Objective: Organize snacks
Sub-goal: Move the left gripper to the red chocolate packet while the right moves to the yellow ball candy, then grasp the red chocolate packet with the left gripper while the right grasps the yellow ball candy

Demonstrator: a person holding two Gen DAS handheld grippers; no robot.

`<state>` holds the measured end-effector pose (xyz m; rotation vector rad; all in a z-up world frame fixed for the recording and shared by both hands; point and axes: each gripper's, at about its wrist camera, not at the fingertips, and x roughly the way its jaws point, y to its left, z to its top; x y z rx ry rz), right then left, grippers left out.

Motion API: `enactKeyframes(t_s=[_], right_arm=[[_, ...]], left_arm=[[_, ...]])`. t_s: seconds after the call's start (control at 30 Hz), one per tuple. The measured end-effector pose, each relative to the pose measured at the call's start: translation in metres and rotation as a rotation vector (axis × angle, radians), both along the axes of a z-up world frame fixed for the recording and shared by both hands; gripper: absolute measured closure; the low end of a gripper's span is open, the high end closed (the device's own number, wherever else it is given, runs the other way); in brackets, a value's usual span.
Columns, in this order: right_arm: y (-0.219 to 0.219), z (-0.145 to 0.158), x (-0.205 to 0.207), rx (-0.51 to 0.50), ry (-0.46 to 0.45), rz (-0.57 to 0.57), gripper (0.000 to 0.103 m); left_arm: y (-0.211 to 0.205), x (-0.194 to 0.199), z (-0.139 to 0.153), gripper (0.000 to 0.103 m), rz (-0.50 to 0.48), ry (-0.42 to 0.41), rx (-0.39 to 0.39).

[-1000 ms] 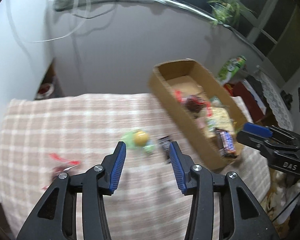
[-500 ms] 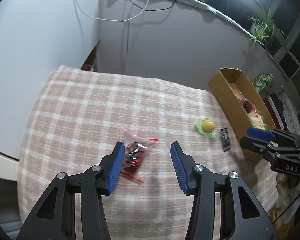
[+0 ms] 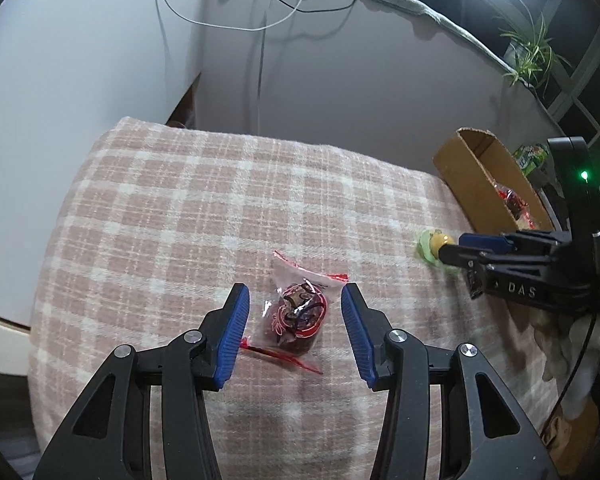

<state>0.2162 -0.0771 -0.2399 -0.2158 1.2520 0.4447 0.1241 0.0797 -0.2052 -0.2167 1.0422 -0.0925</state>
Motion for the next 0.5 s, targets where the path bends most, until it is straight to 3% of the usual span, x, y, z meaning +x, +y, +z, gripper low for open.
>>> enactKeyframes(t_s=[0.13, 0.5], right_arm=[[0.003, -0.006, 0.003, -0.015, 0.013, 0.002, 0.070], [0.005, -0.010, 0.007, -0.014, 0.017, 0.012, 0.073]], left_arm=[[0.001, 0.004, -0.007, 0.056, -0.010, 0.009, -0.003], [0.002, 0.011, -0.019, 0.056, -0.028, 0.022, -0.017]])
